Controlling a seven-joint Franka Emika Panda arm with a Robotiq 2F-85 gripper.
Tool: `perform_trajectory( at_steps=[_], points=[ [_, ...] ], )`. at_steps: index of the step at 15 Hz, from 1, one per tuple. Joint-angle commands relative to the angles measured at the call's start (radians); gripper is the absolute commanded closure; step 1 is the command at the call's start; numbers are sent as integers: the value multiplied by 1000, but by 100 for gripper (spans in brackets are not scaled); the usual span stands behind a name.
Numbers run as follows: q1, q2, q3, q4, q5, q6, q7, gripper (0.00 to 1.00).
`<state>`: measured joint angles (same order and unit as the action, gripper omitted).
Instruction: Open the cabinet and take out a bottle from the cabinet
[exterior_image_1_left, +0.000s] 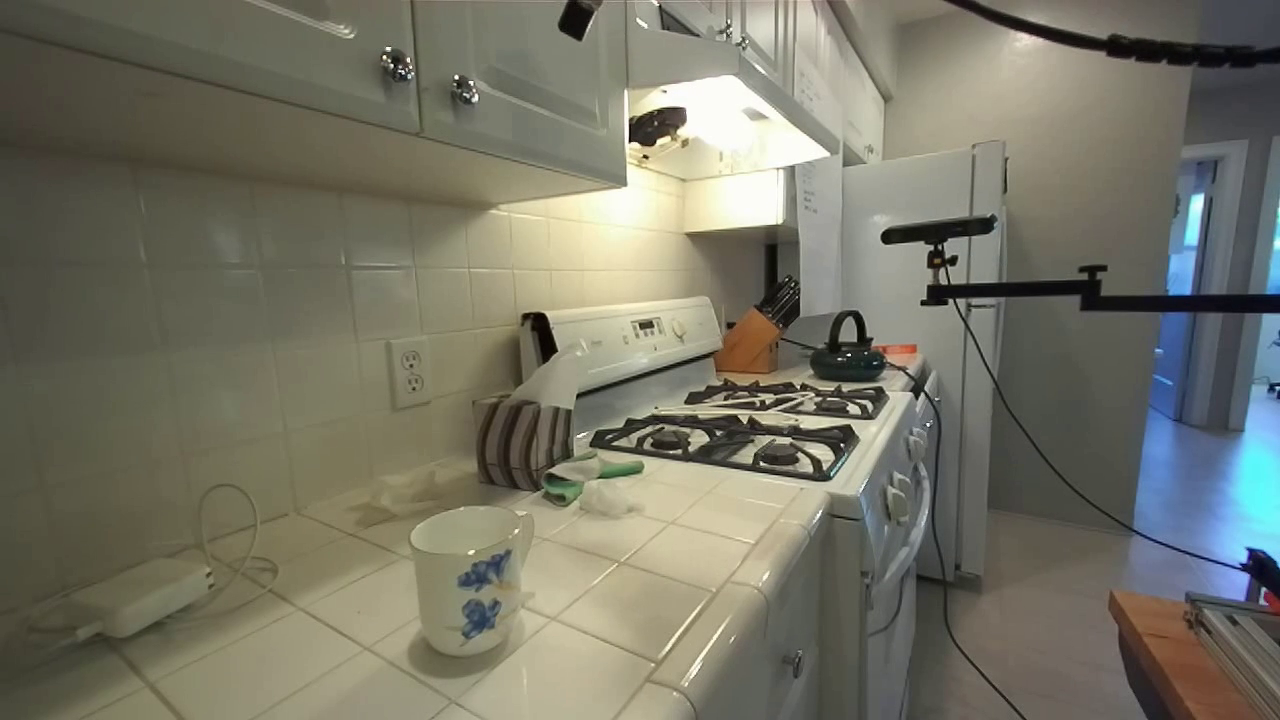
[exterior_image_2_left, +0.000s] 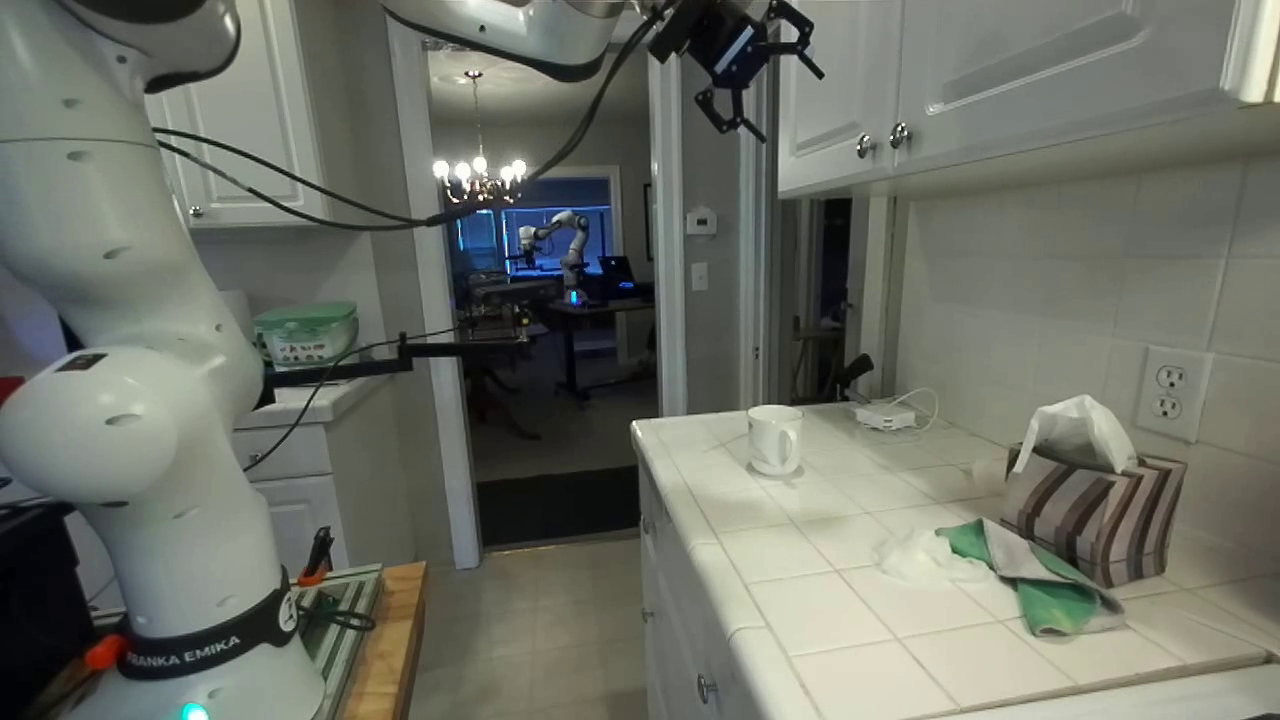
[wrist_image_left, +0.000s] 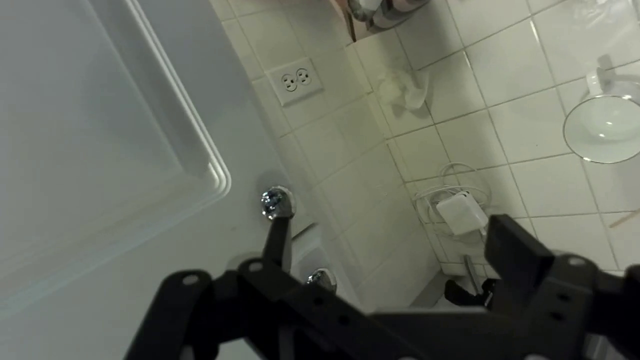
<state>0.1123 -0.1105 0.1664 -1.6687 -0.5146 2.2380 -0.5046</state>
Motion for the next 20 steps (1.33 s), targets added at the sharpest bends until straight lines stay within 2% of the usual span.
perform_trajectory(
  at_steps=[1, 8, 20],
  points=[
    [13, 132, 2, 163, -44, -24, -75, 0],
    [67, 301, 7, 331, -48, -44, -150, 0],
    [90, 418, -11, 459, -11, -47, -179, 0]
  ],
)
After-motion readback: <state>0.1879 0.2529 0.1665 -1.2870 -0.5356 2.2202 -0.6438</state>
